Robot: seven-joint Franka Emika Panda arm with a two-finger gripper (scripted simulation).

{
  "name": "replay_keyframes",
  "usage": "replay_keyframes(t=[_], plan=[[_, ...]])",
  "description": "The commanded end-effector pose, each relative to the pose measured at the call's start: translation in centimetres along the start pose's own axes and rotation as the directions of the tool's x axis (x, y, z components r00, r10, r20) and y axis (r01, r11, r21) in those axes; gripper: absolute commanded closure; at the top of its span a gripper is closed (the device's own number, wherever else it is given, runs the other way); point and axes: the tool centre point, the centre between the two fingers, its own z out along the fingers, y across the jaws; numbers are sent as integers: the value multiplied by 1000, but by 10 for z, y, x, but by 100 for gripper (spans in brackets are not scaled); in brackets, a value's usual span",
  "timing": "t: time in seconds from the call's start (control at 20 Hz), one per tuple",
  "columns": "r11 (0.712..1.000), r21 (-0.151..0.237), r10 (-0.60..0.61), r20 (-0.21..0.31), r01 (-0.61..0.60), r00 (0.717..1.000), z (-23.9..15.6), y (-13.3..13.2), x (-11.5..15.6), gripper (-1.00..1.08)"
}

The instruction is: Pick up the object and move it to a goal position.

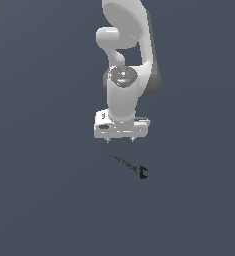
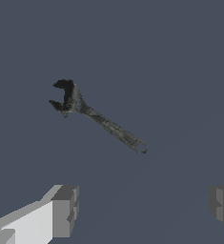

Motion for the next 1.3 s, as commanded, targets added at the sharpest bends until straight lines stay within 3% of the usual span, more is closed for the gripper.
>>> replay_keyframes(t=[0.0,0.3,0.55,0.8,1.25], plan=[[999,-2,-37,1,37,999,4,-2,2,-92],[985,-6,-171,3,171,985,18,-8,10,-92],[948,-8,-319,5,319,948,35,-16,19,-92],[886,-7,-464,5,464,886,53,-24,27,-92],[745,-3,-667,0,667,745,81,-38,39,-92]])
